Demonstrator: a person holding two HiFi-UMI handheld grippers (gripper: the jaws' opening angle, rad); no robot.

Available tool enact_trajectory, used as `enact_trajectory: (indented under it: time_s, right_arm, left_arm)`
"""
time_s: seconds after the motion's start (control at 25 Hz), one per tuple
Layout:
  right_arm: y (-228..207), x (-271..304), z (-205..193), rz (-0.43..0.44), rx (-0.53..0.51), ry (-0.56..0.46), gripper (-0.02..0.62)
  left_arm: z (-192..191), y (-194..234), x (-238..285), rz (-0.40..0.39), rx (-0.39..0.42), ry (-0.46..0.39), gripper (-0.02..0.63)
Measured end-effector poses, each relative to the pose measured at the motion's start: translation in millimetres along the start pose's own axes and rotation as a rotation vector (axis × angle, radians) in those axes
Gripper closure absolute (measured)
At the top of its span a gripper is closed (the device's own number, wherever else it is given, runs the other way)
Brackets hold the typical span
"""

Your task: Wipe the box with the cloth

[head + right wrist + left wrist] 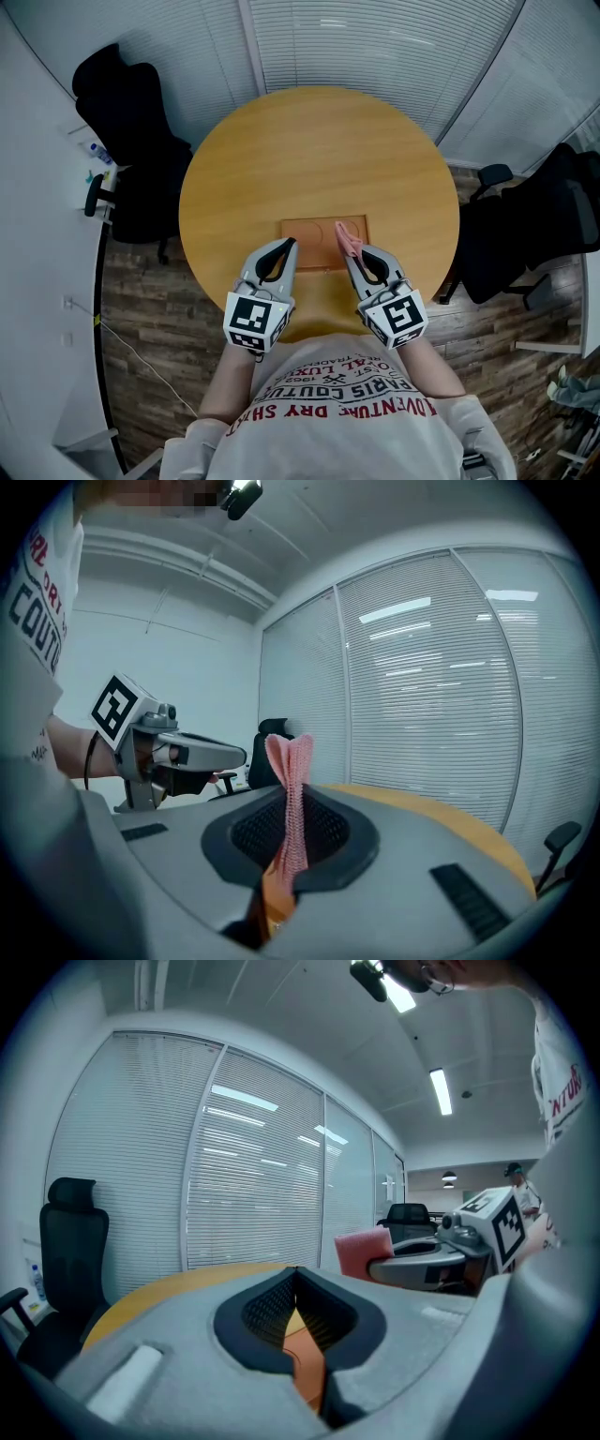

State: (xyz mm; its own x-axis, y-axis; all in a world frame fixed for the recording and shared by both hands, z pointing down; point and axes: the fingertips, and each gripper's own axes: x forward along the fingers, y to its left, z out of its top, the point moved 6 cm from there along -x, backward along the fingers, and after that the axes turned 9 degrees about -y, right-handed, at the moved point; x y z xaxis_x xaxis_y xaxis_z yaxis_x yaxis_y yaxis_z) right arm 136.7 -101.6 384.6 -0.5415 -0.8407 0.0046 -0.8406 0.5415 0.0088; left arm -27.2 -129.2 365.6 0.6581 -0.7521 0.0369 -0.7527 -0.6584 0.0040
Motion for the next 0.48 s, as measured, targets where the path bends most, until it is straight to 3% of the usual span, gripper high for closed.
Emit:
enact_trajectory:
  time_s: [0.48]
  right_arm:
    - [3.9,7.2,0.7,-0.046,-0.009,0.015,0.569]
  left_arm:
    - [-4.2,4.5,-0.3,-0.005,-0.010,0.012,0.597]
